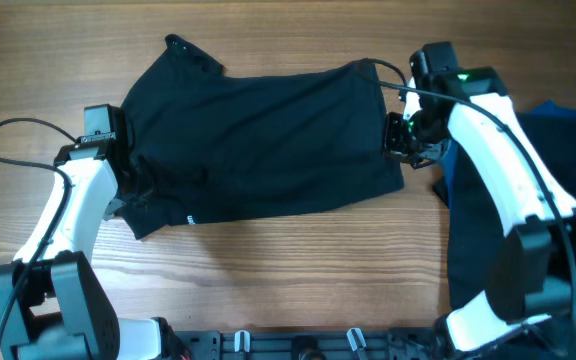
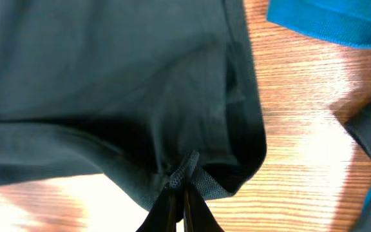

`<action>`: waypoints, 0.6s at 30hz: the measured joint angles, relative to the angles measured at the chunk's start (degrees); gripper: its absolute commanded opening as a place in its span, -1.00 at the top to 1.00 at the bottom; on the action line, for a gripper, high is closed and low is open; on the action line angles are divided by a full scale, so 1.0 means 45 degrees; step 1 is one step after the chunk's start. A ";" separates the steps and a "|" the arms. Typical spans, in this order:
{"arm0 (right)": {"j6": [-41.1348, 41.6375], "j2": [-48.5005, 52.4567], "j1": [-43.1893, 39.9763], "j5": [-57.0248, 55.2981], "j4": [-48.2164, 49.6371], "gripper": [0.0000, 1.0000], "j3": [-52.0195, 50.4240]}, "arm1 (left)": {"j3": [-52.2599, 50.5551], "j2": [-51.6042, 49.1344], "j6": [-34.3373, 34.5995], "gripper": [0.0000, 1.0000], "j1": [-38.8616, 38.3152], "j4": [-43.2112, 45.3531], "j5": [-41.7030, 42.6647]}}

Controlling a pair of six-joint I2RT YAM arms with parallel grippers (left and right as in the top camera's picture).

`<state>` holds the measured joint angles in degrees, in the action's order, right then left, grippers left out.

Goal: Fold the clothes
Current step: 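Pull the upper right corner rightward with the right gripper to straighten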

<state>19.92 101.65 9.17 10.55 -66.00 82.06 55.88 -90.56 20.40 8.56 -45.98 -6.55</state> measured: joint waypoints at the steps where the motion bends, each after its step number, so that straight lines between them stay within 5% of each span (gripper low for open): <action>1: 0.0044 0.0102 0.0000 -0.0165 0.0102 0.92 -0.0044 | 0.0000 0.0000 0.0000 -0.75 0.0000 -0.0005 0.0000; 7: 0.0296 0.0185 0.0000 -0.0602 0.1234 0.82 -0.0044 | 0.0000 0.0000 0.0000 -0.75 0.0000 0.0107 0.0000; 8: 0.0345 0.0262 0.0000 -0.0651 0.1651 0.58 -0.0044 | 0.0000 0.0000 0.0000 -0.75 0.0000 0.0112 -0.0005; 9: 0.0384 0.0374 0.0000 -0.0699 0.2050 0.03 -0.0044 | -0.0005 0.0000 0.0000 -0.76 0.0000 0.0121 0.0000; 18: 0.0763 0.0845 -0.0102 -0.1472 0.2395 0.09 -0.0044 | -0.0005 0.0000 -0.0005 -0.84 0.0000 0.0024 0.0010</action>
<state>23.35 105.45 8.71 3.92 -55.22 81.87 55.86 -90.56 20.38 8.56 -45.87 -6.50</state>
